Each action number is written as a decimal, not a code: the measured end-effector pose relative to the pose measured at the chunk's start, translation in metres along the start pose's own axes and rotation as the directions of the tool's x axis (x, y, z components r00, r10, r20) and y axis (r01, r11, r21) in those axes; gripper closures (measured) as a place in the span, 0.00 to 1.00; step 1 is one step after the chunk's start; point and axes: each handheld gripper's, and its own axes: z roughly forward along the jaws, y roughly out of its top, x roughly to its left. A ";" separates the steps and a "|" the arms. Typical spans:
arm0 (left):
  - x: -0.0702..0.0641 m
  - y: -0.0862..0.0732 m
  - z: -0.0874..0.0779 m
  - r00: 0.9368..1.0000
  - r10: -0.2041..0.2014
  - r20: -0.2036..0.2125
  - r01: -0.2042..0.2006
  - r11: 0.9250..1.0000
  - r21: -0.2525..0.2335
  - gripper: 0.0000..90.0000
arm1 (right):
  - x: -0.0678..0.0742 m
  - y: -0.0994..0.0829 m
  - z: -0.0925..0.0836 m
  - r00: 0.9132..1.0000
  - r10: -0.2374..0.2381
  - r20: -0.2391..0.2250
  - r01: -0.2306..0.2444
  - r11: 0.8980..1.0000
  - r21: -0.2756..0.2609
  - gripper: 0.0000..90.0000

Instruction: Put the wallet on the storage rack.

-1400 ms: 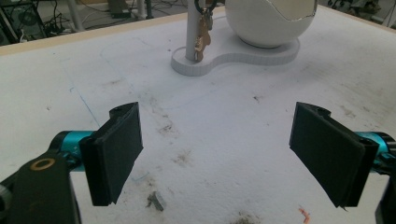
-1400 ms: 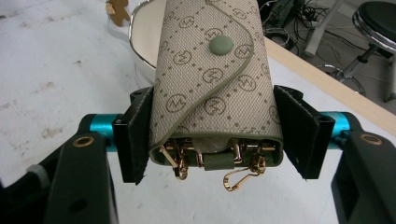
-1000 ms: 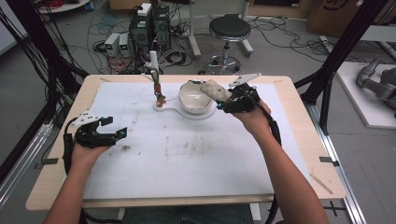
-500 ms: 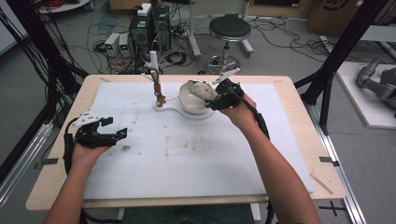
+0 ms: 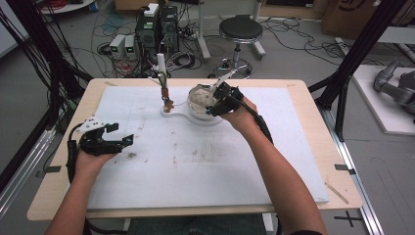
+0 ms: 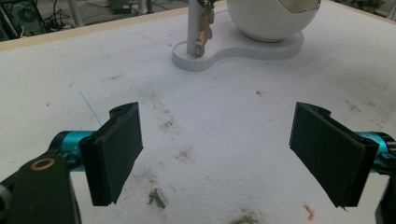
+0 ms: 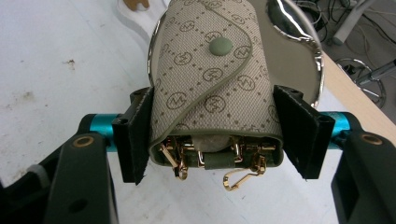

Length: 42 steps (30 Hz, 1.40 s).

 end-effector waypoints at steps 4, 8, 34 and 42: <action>0.000 0.000 0.000 1.000 -0.001 -0.001 0.001 1.000 0.000 0.19 | -0.003 0.003 0.010 1.000 0.004 0.005 -0.004 1.000 0.031 0.38; 0.000 0.000 0.000 1.000 0.001 0.000 -0.001 1.000 0.001 0.19 | -0.005 0.006 0.016 1.000 0.003 0.011 -0.004 0.999 0.046 0.38; -0.001 -0.001 0.002 1.000 0.009 0.006 -0.009 1.000 0.018 0.19 | -0.002 0.016 0.023 0.998 -0.008 0.066 0.004 0.997 0.072 0.20; -0.002 -0.001 0.002 1.000 0.010 0.006 -0.010 1.000 0.010 0.19 | 0.002 0.003 -0.005 0.999 0.017 0.030 -0.017 1.000 0.005 0.20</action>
